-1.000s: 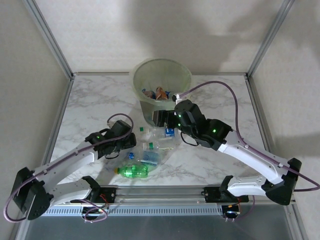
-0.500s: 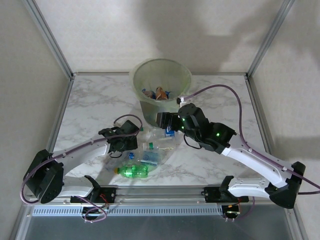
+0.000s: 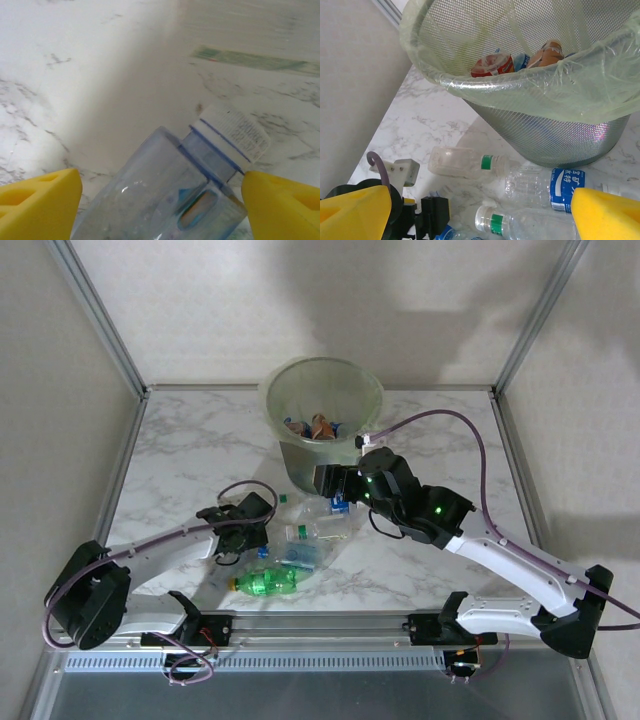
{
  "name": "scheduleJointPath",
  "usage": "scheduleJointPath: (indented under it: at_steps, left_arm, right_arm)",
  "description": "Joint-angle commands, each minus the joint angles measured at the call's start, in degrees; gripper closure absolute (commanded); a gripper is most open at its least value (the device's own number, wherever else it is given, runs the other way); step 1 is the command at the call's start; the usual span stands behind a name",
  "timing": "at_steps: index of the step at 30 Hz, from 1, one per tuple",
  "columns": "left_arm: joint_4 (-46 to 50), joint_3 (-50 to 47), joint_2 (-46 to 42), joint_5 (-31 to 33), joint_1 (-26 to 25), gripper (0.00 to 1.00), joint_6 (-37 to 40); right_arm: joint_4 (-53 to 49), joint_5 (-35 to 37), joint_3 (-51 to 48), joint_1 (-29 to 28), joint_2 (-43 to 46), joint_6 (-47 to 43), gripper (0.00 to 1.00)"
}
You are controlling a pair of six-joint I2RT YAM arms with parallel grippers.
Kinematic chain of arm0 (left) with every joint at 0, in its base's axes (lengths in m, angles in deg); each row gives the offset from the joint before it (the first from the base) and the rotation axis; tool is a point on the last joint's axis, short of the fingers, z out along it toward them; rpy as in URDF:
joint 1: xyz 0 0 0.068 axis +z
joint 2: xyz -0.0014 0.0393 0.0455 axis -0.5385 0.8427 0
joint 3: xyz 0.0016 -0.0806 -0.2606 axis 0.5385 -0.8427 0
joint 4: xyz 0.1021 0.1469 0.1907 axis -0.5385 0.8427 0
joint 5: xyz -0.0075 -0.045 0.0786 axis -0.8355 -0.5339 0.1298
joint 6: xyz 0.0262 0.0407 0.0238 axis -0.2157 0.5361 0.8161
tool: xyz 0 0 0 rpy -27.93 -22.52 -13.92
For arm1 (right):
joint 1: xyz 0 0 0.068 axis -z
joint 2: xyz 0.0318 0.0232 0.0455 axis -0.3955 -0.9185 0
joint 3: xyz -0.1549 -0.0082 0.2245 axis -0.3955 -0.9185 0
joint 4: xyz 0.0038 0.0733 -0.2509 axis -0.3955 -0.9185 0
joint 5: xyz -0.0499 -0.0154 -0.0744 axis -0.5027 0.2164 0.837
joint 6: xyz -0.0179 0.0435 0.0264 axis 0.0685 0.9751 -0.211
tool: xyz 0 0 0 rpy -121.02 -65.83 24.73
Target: Put the plastic bottles in the bin
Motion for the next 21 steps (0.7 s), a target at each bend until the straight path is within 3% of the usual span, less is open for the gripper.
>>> scheduleJointPath:
  at_steps: [1, 7, 21]
  left_arm:
    - [-0.96, -2.84, -2.26, 2.17, 4.09, 0.19, -3.07]
    - [-2.95, -3.84, -4.13, 1.67, 10.02, 0.21, -3.08]
    - [-5.64, -5.48, -0.91, 2.1, 12.74, 0.25, -2.81]
  right_arm:
    - [0.28, 1.25, 0.2, -0.43, 0.54, 0.12, 0.07]
    - [-0.38, 1.47, 0.31, -0.39, 0.4, 0.12, 0.07]
    - [-0.09, 0.9, 1.02, -0.42, -1.01, 0.25, 0.07]
